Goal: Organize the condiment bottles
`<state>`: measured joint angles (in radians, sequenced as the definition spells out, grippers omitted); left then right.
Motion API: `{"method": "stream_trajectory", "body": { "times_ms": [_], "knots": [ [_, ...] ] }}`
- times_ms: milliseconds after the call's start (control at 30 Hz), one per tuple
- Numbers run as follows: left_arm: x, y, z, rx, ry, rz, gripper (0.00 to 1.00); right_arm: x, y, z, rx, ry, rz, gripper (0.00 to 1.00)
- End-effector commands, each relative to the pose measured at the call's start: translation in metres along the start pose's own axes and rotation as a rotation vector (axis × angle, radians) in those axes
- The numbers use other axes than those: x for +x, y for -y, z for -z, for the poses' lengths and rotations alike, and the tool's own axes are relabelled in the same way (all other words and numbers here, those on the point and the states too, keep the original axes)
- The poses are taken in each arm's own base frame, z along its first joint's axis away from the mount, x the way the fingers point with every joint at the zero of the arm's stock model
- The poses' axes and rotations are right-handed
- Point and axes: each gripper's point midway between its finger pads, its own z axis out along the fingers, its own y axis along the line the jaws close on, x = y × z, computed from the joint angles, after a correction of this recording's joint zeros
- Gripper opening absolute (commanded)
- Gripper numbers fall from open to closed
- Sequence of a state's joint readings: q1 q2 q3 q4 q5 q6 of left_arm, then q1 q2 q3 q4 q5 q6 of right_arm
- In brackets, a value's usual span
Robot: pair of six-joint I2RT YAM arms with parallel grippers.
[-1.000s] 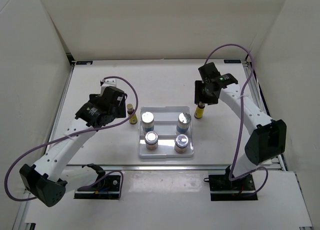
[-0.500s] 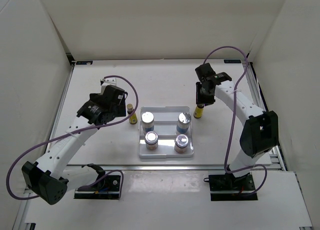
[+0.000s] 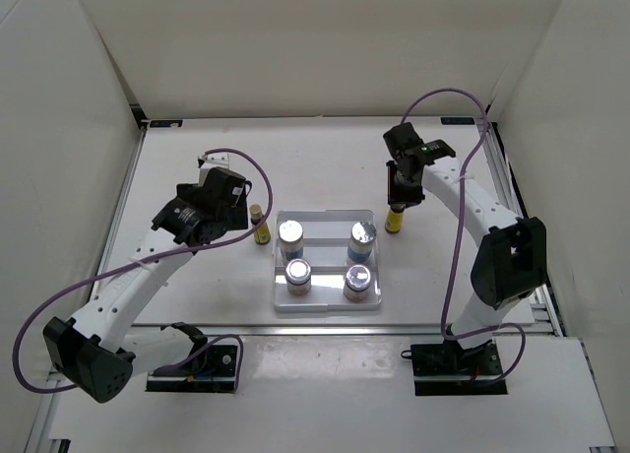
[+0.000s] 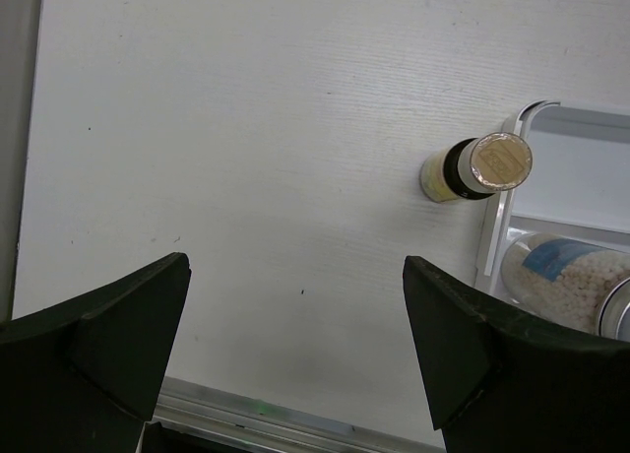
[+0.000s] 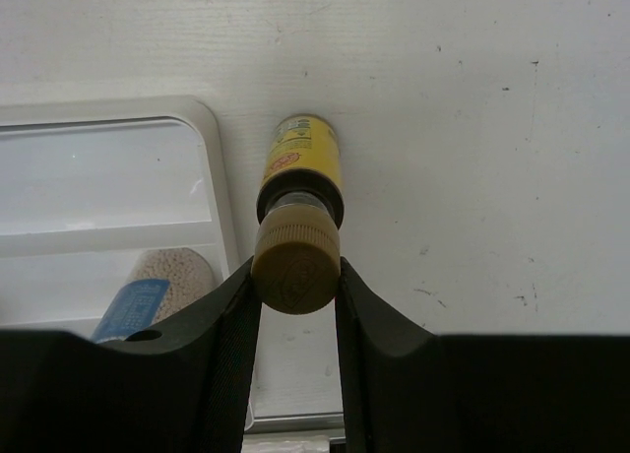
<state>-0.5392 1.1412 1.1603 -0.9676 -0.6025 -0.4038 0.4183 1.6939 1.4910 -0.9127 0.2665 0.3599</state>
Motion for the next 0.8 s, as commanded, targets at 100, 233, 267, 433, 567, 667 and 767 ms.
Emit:
{"method": "stream_trajectory", "body": {
  "times_ms": [100,233,267,433,567,667,767],
  "knots": [
    [-0.009,-0.002,0.001,-0.014,0.023,0.016,1.00,-0.025,0.004,0.042,-0.012,0.120,-0.037,0.01],
    [-0.009,-0.002,0.001,-0.014,0.023,0.016,1.00,-0.024,-0.015,0.066,-0.062,0.170,0.004,0.00],
    [-0.008,-0.001,-0.001,-0.017,0.016,0.011,1.00,-0.022,-0.023,0.071,-0.074,0.170,0.026,0.00],
    [-0.008,-0.001,-0.001,-0.017,0.016,0.011,1.00,-0.021,-0.050,0.090,-0.138,0.207,0.079,0.00],
    [-0.008,-0.001,-0.001,-0.017,0.016,0.011,1.00,-0.019,-0.065,0.095,-0.172,0.211,0.106,0.00],
    [-0.008,-0.001,-0.001,-0.017,0.016,0.011,1.00,-0.021,-0.075,0.089,-0.204,0.203,0.109,0.00],
    [-0.008,-0.001,-0.001,-0.017,0.016,0.011,1.00,-0.022,-0.084,0.081,-0.233,0.196,0.111,0.00]
  ]
}}
